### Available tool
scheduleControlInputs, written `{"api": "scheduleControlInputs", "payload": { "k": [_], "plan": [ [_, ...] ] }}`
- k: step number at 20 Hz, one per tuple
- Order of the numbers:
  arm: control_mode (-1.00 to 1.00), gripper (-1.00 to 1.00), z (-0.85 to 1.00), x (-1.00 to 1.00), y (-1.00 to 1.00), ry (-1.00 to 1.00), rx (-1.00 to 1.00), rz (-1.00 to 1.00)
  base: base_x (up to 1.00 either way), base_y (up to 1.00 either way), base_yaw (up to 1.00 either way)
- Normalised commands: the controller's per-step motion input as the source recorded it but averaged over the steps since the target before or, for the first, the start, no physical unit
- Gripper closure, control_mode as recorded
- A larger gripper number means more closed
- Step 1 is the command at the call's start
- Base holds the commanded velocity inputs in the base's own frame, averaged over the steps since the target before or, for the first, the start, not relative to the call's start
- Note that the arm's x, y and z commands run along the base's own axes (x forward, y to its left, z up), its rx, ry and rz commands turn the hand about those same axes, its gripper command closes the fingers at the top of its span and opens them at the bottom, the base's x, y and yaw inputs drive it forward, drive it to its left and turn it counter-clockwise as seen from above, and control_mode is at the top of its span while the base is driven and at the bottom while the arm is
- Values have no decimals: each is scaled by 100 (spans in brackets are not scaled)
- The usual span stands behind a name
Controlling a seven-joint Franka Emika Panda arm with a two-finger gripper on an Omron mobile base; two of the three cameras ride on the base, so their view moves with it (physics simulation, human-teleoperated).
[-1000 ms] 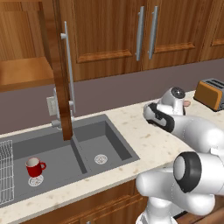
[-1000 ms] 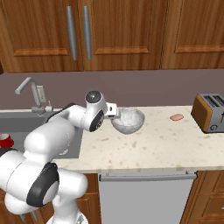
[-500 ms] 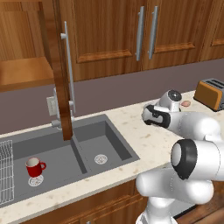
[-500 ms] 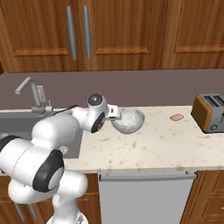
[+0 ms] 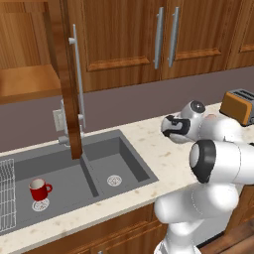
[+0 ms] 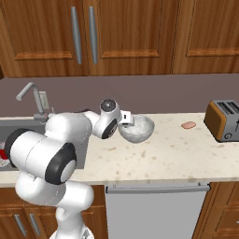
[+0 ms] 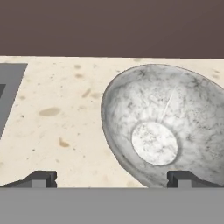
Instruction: Pick the mug and place it in the sink. Pick the bowl and place it in the open cabinet and then close the cabinet.
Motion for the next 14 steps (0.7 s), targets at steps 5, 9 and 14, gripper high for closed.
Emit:
{"api": "scheduleControlInputs", "payload": {
  "k": [5, 9, 14],
  "plan": [
    [-100, -100, -21, 14, 0, 1, 0, 0, 0, 0, 0],
    [-100, -100, -20, 19, -1, 0, 0, 0, 0, 0, 0],
    [-100, -100, -17, 21, -3, 0, 0, 0, 0, 0, 0]
  ]
}}
